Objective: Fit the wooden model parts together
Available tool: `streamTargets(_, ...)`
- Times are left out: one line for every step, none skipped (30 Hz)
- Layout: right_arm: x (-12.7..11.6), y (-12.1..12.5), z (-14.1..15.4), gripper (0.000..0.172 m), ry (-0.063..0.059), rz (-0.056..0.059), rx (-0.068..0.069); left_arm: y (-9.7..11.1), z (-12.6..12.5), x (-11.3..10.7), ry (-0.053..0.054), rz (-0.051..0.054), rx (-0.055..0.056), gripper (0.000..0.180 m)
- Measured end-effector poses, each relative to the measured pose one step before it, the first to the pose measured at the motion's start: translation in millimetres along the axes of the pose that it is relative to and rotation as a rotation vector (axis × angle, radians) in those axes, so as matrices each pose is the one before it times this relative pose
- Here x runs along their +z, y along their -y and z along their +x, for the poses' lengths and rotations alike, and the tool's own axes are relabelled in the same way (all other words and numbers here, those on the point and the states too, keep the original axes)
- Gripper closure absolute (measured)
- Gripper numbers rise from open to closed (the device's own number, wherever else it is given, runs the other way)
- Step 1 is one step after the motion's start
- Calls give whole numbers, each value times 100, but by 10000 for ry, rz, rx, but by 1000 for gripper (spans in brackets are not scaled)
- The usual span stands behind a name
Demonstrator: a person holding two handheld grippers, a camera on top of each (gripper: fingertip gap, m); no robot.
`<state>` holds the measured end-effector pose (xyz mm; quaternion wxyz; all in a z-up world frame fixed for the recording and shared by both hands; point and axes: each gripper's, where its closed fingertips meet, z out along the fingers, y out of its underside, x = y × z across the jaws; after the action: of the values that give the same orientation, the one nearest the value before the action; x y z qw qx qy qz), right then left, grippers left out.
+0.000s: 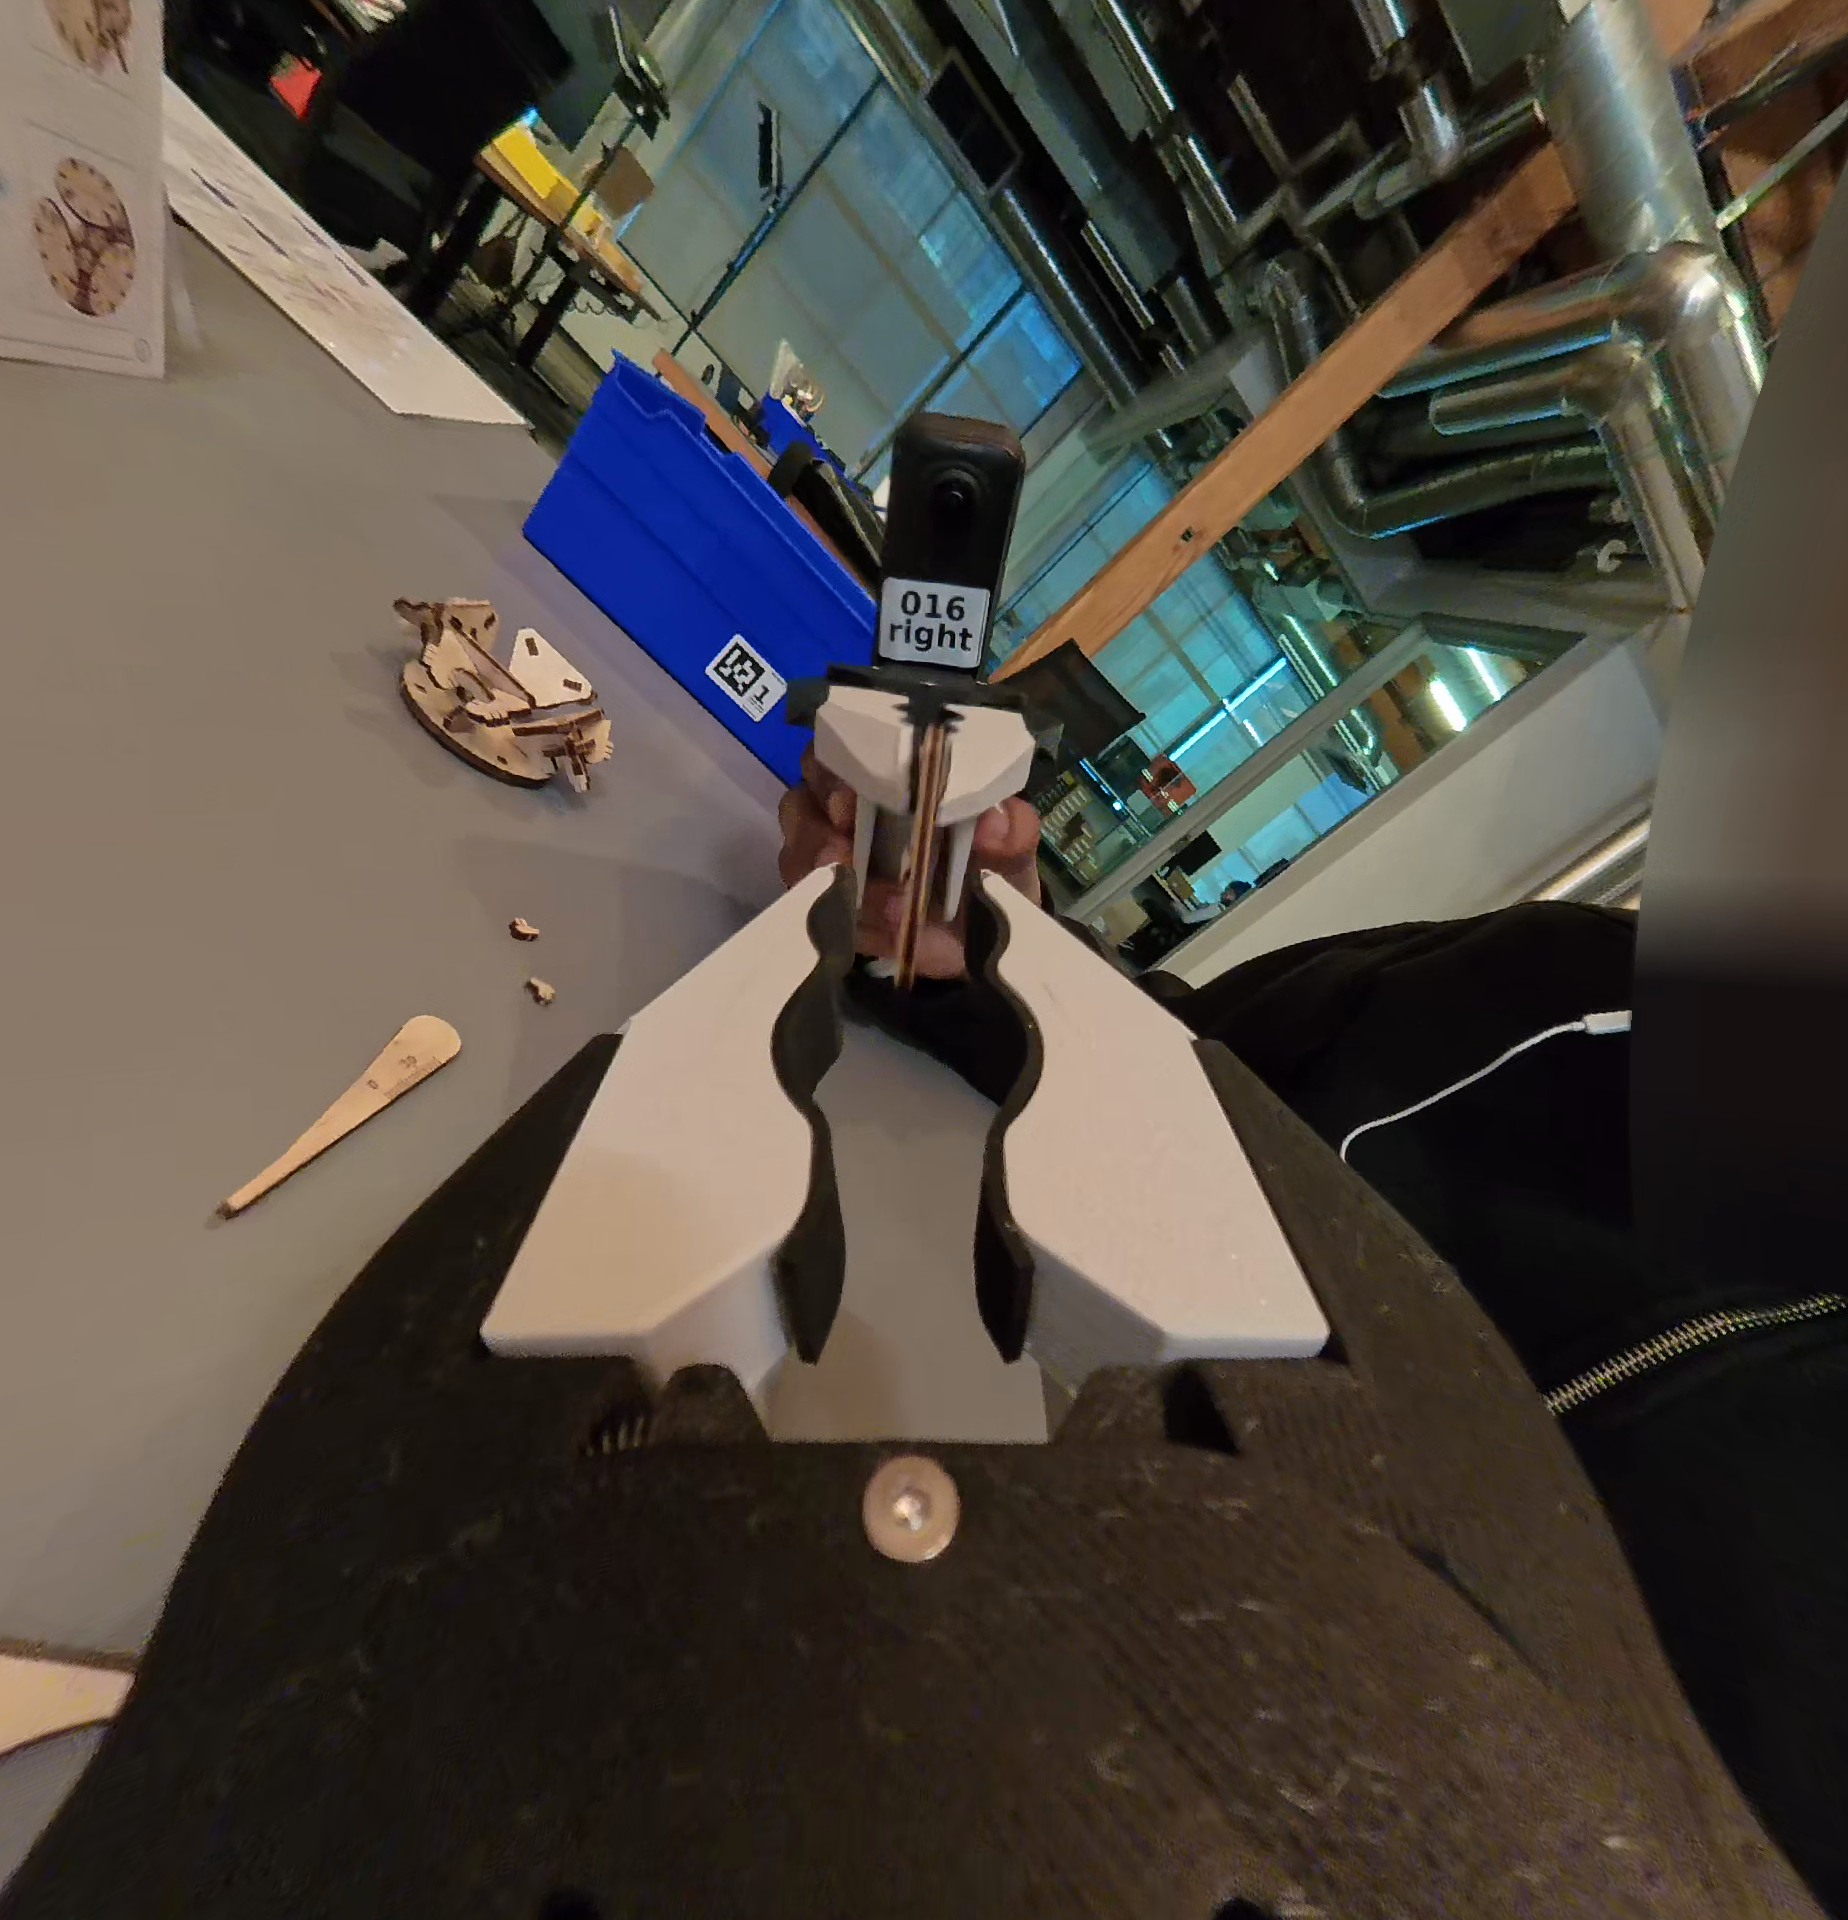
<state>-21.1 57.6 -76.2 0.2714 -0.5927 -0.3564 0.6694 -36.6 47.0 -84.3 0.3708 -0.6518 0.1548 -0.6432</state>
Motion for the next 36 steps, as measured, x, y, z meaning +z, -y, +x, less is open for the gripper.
streamTargets(-453,788,-130,172,-47,355,-234,215,7,-113,30,125,56,162)
streamTargets(-558,868,-53,172,-116,329,-262,195,12,-102,26,108,50,162)
streamTargets(-677,1014,-19,172,-151,384,-292,162,8,-96,17,78,36,162)
streamTargets(-753,1213,-13,172,-166,505,-335,170,19,-92,11,83,31,162)
streamTargets(-760,1164,86,172,-183,470,-295,144,7,-88,6,76,21,162)
streamTargets(-660,917,210,172,-192,323,-193,85,-1,-36,-2,40,2,162)
streamTargets(-521,618,270,172,-159,177,-97,21,-17,-20,-1,4,-10,162)
streamTargets(-351,316,307,172,-127,69,17,-36,-55,15,8,-10,-13,162)
streamTargets(-189,105,271,172,-78,24,98,-31,-52,17,10,-2,-12,162)
streamTargets(-21,-67,176,172,-16,-1,130,-35,-49,15,9,-1,-6,162)
streamTargets(170,-347,107,172,34,-107,181,-20,-27,16,8,0,6,162)
streamTargets(358,-714,104,172,51,-287,250,-21,-15,9,13,-11,21,162)
streamTargets(555,-1208,198,172,35,-555,363,-54,-28,30,30,-40,41,162)
streamTargets(719,-1681,254,172,66,-844,475,-103,-58,43,61,-72,63,162)
streamTargets(802,-1687,165,172,135,-828,421,-154,-71,68,76,-104,73,162)
streamTargets(775,-1243,7,172,213,-530,310,-202,-72,93,68,-130,41,162)
streamTargets(672,-855,-61,172,220,-269,242,-229,-49,125,36,-138,-8,163)
streamTargets(543,-610,-91,172,238,-152,256,-248,-34,133,20,-141,-33,163)
streamTargets(394,-399,-123,172,248,-83,280,-258,-42,130,21,-145,-32,163)
streamTargets(259,-215,-96,172,208,-16,239,-248,-87,113,48,-140,-17,164)
streamTargets(132,-114,-34,172,131,16,171,-195,-84,96,62,-115,14,166)
streamTargets(60,-62,22,172,56,8,90,-150,-68,57,65,-88,41,167)
streamTargets(11,-26,60,172,3,2,26,-123,-98,44,89,-82,31,169)
streamTargets(-20,19,45,172,-10,10,0,-139,14,29,22,-99,37,172)
streamTargets(-52,92,-27,172,8,46,-3,-125,49,27,-14,-101,17,175)
streamTargets(-70,116,-57,172,21,61,-4,-87,-26,36,28,-62,4,176)
streamTargets(-69,160,-68,172,23,79,-7,-95,-105,32,69,-58,-7,176)
streamTargets(-77,139,-60,172,12,74,-17,-152,-118,48,55,-85,-8,176)
streamTargets(-36,35,-17,172,-17,0,-17,-146,-56,64,6,-85,-25,176)
streamTargets(-19,-9,17,172,-24,-19,-30,-129,-31,67,-25,-60,-53,175)
streamTargets(18,0,2,172,-17,1,-25,-78,25,55,-56,-28,-44,175)
streamTargets(11,-2,-19,172,-5,5,-12,-41,27,28,-55,-7,-42,176)
streamTargets(17,4,-5,172,-11,2,-9,-48,9,19,-40,-22,-46,176)
streamTargets(-2,2,9,172,-16,3,-23,-57,7,20,-36,-33,-39,176)
streamTargets(13,-10,-13,172,-9,-7,-21,-74,14,40,-33,-42,-28,176)
streamTargets(13,-21,-41,172,13,-16,-2,-65,34,35,-46,-32,-24,176)
